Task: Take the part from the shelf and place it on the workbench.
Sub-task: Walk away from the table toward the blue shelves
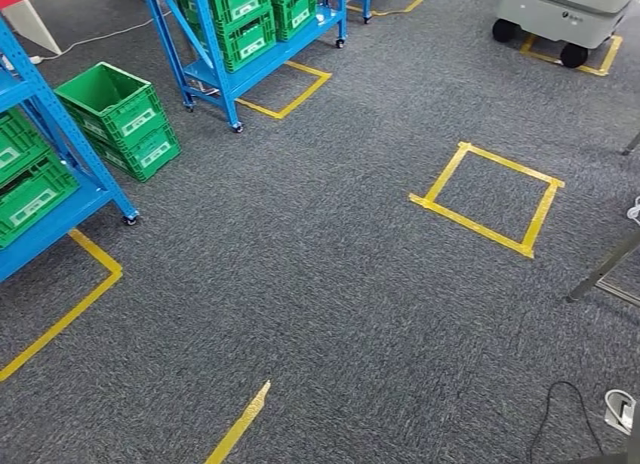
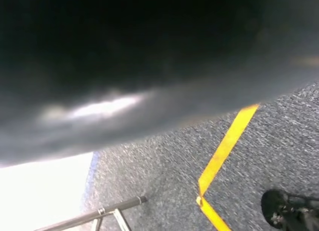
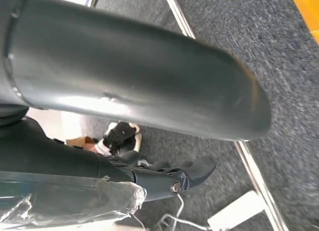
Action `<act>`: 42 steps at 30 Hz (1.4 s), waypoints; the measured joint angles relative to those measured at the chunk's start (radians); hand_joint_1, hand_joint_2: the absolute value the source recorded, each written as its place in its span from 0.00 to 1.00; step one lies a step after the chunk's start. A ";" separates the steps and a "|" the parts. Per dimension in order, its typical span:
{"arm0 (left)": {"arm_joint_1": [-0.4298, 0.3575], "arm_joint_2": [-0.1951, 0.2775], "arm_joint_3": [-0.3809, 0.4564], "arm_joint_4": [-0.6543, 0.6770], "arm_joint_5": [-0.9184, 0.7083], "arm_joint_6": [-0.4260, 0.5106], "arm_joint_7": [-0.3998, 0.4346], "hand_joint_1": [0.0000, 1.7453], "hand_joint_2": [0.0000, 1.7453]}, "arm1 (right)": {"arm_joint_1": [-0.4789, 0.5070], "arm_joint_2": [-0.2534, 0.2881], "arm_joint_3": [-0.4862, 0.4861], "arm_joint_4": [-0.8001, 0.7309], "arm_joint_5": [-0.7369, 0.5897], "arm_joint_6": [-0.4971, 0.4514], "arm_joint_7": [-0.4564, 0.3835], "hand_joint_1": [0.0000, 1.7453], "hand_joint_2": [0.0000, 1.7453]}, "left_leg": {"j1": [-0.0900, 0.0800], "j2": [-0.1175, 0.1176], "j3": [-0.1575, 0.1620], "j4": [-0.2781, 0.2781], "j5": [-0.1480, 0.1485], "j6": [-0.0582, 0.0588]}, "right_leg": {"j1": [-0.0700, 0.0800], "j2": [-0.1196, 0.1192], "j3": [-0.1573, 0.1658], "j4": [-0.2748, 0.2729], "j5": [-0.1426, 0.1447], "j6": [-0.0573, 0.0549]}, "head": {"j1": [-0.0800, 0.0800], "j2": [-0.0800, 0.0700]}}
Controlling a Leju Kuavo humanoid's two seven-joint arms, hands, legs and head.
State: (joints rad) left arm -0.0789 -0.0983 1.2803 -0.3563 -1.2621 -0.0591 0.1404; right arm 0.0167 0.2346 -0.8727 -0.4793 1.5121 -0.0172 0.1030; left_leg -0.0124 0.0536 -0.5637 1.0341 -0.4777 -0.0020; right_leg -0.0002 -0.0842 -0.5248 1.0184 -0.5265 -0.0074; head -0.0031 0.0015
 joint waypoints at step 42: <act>0.000 -0.015 0.025 -0.014 0.012 -0.005 0.020 0.00 0.00 | 0.001 0.015 -0.003 -0.010 0.047 -0.055 -0.103 0.00 0.00 | 0.013 -0.089 0.014 -0.049 0.021 0.025 | -0.013 0.082 -0.127 0.248 -0.094 0.048 | 0.005 0.000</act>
State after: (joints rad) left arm -0.0792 -0.1137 1.3057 -0.3698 -1.2496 -0.0645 0.1604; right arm 0.0180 0.2497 -0.8757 -0.4891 1.5595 -0.0726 0.0000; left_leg 0.0003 -0.0354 -0.5498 0.9847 -0.4564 0.0233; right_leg -0.0129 -0.0021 -0.6519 1.2666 -0.6204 0.0408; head 0.0023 0.0015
